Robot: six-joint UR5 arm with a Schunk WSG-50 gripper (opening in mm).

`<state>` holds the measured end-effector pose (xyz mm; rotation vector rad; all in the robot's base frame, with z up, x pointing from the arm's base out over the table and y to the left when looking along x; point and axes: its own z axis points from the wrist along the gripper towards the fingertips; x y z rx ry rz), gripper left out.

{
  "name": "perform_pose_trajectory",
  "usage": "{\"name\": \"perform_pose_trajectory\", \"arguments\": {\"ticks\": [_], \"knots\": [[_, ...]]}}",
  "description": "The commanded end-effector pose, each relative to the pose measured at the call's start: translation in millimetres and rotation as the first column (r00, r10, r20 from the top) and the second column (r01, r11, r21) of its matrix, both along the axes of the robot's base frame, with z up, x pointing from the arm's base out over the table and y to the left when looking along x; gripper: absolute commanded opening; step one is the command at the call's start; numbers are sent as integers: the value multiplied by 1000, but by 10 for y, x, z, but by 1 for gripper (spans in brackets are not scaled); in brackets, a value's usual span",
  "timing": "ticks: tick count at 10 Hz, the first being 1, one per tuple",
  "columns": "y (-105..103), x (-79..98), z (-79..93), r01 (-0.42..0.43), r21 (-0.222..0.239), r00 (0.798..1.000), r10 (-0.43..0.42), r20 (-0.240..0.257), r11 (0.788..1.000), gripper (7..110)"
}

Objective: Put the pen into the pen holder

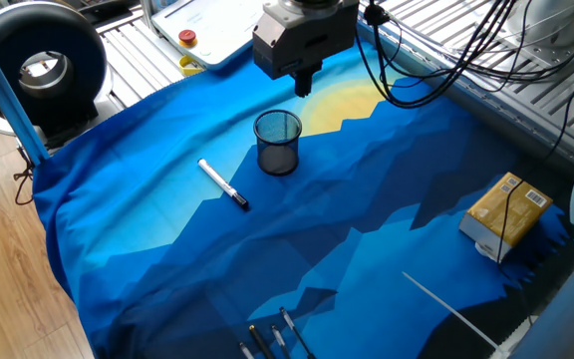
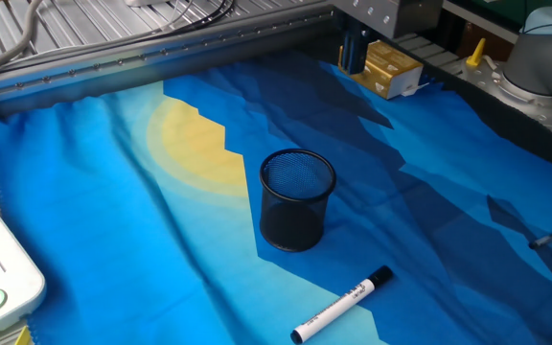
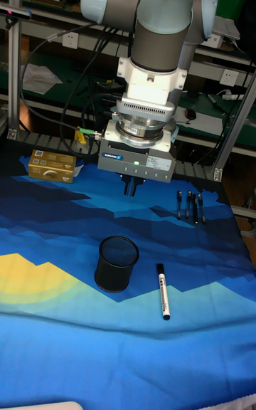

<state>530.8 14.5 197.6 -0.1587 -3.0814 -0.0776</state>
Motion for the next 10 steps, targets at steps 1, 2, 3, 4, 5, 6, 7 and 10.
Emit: {"name": "perform_pose_trajectory", "arguments": {"ticks": [1, 2, 3, 4, 5, 6, 7, 10], "knots": [[68, 82, 14, 7, 29, 999, -8, 32, 1000, 7], [-1, 29, 11, 32, 0, 999, -32, 10, 999, 7], [-16, 29, 10, 45, -6, 999, -45, 10, 999, 7], [-39, 45, 9, 48, -15, 999, -48, 16, 999, 7], [-120, 87, 6, 47, -47, 998, -46, 35, 998, 7], [-212, 133, 7, 43, -83, 998, -39, 54, 996, 7], [-292, 194, 11, 41, -114, 996, -32, 80, 993, 7], [-131, 390, 19, 78, -43, 985, -71, 155, 996, 7]]}}
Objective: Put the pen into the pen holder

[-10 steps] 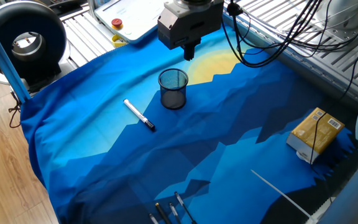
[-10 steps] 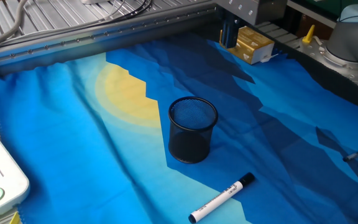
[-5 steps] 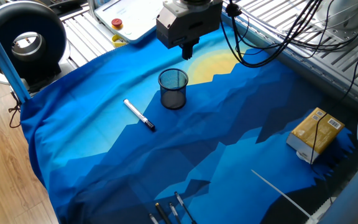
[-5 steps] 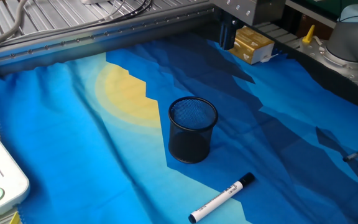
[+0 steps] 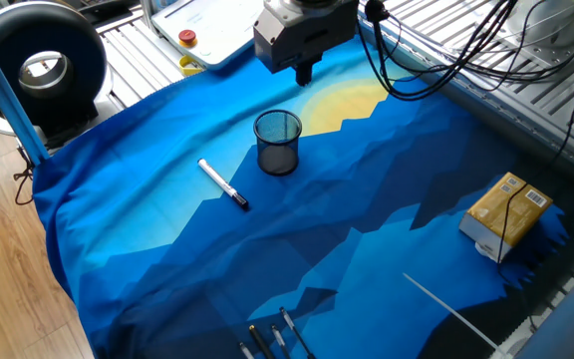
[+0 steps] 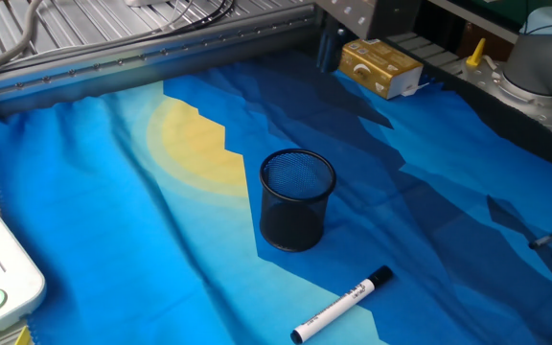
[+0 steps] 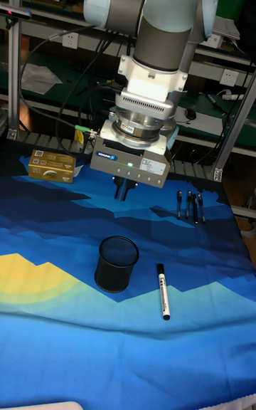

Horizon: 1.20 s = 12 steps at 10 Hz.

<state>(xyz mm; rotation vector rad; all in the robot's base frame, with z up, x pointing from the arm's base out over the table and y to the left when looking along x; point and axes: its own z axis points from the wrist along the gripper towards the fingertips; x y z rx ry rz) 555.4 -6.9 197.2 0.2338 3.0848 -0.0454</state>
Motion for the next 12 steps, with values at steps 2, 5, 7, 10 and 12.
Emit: {"name": "perform_pose_trajectory", "arguments": {"ticks": [2, 5, 7, 10, 12], "knots": [[71, 220, 31, -16, 29, 996, 13, 89, 999, 7], [67, -70, 9, 15, 29, 1000, -14, -27, 999, 7], [121, -190, 10, -18, 51, 997, 22, -75, 999, 7], [128, -59, 10, -3, 54, 1000, 5, -23, 999, 7], [285, -27, 19, 77, 119, 997, -76, -16, 990, 7]]}}
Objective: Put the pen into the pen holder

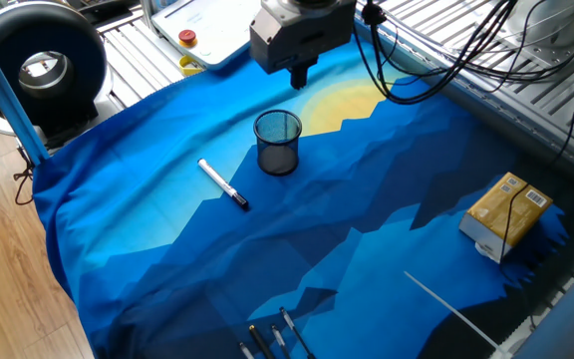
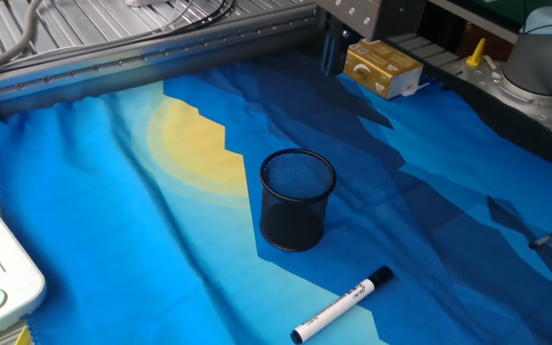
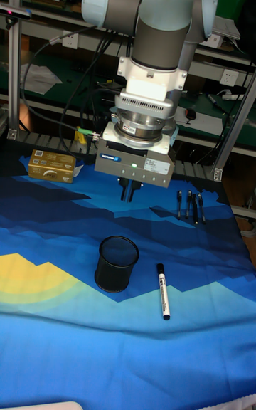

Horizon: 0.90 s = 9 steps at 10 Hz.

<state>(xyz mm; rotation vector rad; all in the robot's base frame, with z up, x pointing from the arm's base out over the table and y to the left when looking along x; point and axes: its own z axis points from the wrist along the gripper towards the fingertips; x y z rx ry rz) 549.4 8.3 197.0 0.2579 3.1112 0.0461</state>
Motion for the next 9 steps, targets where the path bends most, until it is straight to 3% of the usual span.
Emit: {"name": "perform_pose_trajectory", "arguments": {"ticks": [1, 2, 3, 4, 6, 8, 9], "knots": [[194, 15, 27, 89, 82, 996, -89, -4, 993, 7], [156, -4, 23, 91, 66, 996, -91, -10, 994, 7], [-81, -100, 12, 98, -32, 994, -100, -39, 995, 7], [-196, -172, 17, 127, -82, 989, -132, -62, 989, 7], [-208, -209, 20, 209, -93, 974, -216, -70, 973, 7], [-189, 2, 15, 226, -67, 974, -226, 11, 972, 7], [-147, 10, 13, 223, -50, 975, -223, 10, 973, 7]]}}
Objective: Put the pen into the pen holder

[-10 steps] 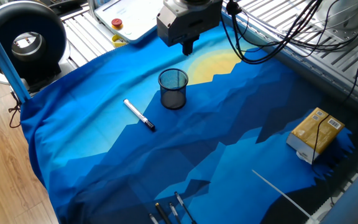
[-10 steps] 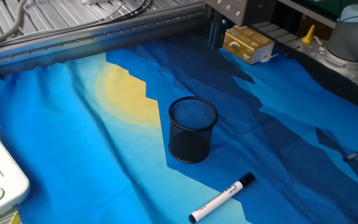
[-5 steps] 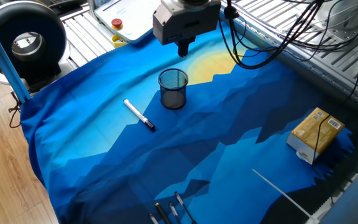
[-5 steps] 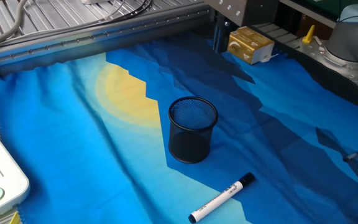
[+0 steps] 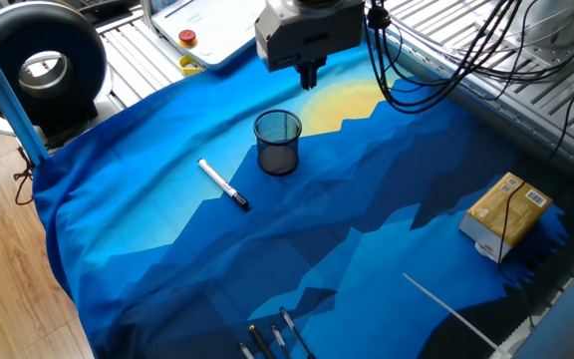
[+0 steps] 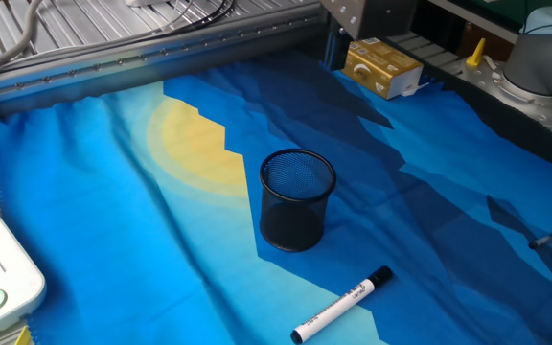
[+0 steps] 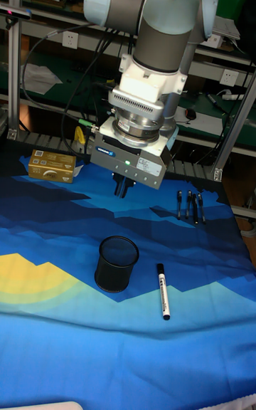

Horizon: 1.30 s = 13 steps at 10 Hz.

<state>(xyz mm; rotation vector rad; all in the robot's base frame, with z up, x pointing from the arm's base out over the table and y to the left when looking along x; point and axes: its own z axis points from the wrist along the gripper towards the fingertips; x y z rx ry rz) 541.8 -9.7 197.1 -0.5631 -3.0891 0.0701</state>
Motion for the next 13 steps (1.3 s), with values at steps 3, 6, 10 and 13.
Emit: {"name": "perform_pose_trajectory", "arguments": {"ticks": [3, 6, 10, 13], "knots": [[-21, 43, 13, -25, -6, 1000, 25, 16, 1000, 7], [191, -79, 13, -156, 84, 987, 159, -25, 984, 7], [84, -76, 12, -363, 50, 931, 364, -30, 931, 7], [114, -72, 12, -350, 61, 936, 352, -25, 935, 7]]}}
